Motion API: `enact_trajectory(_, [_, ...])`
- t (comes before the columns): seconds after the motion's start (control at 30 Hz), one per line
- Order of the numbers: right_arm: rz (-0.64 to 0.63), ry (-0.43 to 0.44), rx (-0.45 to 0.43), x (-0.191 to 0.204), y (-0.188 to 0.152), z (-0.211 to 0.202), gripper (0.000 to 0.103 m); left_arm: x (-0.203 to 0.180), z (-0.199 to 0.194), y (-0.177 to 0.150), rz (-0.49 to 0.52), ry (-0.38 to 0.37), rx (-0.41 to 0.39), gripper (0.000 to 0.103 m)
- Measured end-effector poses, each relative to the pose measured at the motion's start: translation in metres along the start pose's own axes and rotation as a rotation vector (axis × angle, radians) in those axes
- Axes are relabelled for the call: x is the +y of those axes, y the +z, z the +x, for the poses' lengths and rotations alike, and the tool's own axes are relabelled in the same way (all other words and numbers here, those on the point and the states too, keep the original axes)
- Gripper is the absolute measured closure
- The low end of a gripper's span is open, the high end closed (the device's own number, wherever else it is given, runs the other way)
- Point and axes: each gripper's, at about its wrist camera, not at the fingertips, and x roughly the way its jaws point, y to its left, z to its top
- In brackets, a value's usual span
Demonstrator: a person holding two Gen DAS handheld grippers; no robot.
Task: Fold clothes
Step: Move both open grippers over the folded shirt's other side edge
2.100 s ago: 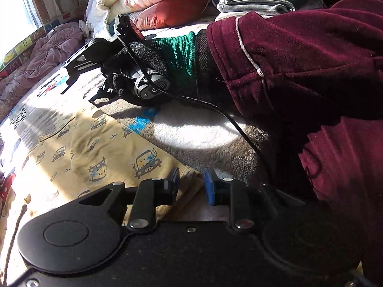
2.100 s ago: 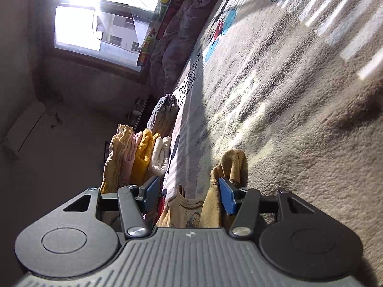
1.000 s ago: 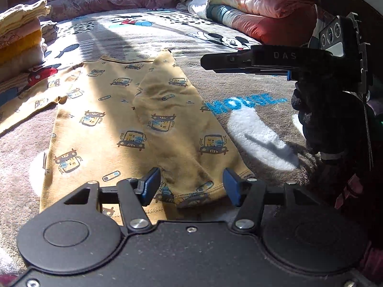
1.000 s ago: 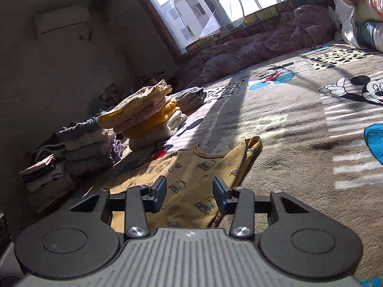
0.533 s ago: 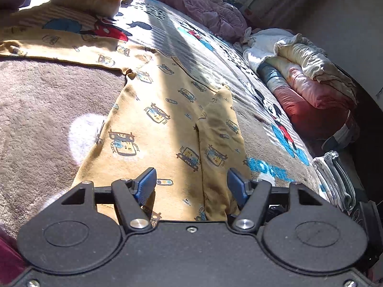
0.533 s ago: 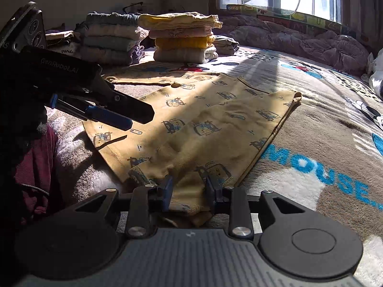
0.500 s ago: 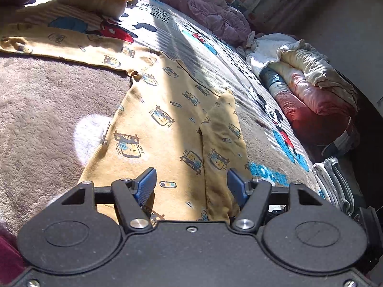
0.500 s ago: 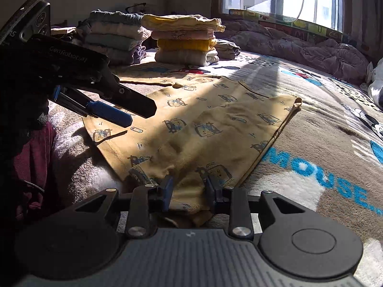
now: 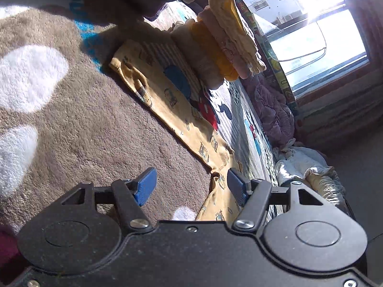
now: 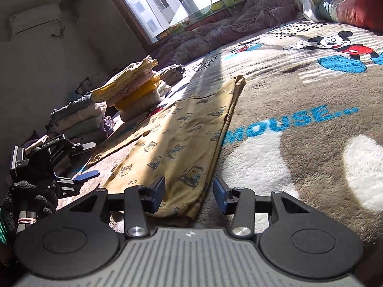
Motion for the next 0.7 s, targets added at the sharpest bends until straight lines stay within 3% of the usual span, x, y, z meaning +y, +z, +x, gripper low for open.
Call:
enact_trajectory(0.07, [0.080,0.001,-0.018,-0.015,0.001,0.001,0.055,0.013,-0.002,0.018,-0.041,0.017,-0.065,0.038])
enact_trajectory(0.23, [0.268,0.045,-0.058,-0.047,0.004,0.005,0.051,0.044,0.009,0.049,-0.135,0.073,-0.130,0.042])
enact_trajectory(0.47, [0.350,0.062,-0.093,-0.060,0.016,0.027,0.050,0.038,0.010,0.057,-0.040,0.104,-0.171,0.043])
enact_trajectory(0.53, [0.334,0.051,-0.093,-0.058,0.020,0.034,0.050,0.031,0.003,0.053,-0.004,0.098,-0.184,0.043])
enact_trajectory(0.67, [0.225,0.015,-0.070,-0.044,0.027,0.047,0.051,0.002,-0.001,0.040,0.199,0.036,-0.173,0.043])
enact_trajectory(0.7, [0.186,0.015,-0.057,-0.038,0.028,0.051,0.052,0.003,0.000,0.040,0.194,0.047,-0.176,0.043])
